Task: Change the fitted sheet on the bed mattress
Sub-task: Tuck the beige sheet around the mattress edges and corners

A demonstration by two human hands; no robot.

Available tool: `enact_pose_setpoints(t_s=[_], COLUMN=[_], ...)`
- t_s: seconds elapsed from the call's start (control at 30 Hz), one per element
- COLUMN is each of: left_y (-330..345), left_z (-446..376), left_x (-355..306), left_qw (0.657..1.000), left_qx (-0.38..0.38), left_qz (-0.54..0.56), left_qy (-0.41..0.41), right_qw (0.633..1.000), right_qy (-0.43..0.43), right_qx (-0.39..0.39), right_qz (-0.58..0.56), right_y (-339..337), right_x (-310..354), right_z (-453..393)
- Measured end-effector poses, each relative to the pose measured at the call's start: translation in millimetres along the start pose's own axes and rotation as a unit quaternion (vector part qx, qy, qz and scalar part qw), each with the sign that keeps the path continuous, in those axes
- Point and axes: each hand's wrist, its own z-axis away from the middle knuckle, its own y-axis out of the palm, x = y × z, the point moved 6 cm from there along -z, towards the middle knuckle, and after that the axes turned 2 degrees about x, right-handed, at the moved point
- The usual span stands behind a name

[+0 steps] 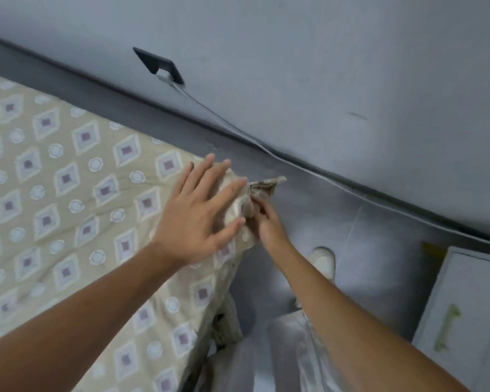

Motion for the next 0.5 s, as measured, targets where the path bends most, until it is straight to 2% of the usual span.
enact_pose_setpoints(t_s=[0.07, 0.13, 0.23, 0.37, 0.5], left_y=[2.1, 0.6, 0.6, -4.3, -26.2], left_z=[-25.8, -38.3, -52.0, -71.4, -65.6], left_x=[-4.7, -5.9, -0.8, -1.6, -9.1], left_qw=[0.999, 0.997, 0.996, 0.991, 0.994], left_qx=[0.004, -0.003, 0.039, 0.100, 0.086], left_qz=[-0.039, -0.057, -0.072, -0.091, -0.071], left_qy=[0.032, 0.057, 0.045, 0.005, 0.009], right_qw=[0.999, 0.993, 0.974, 0.973, 0.974], right_qy=[0.007, 0.027, 0.074, 0.077, 0.056], right_qx=[-0.031, -0.014, 0.000, 0.001, 0.008], right_qz=[-0.030, -0.117, -0.213, -0.218, -0.218], right_y=[0.5, 6.8, 5.4, -1.1, -6.6], right_x=[-10.9, -22.3, -16.6, -31.7, -24.7], right_z=[-4.8, -10.7, -2.5, -11.3, -13.9])
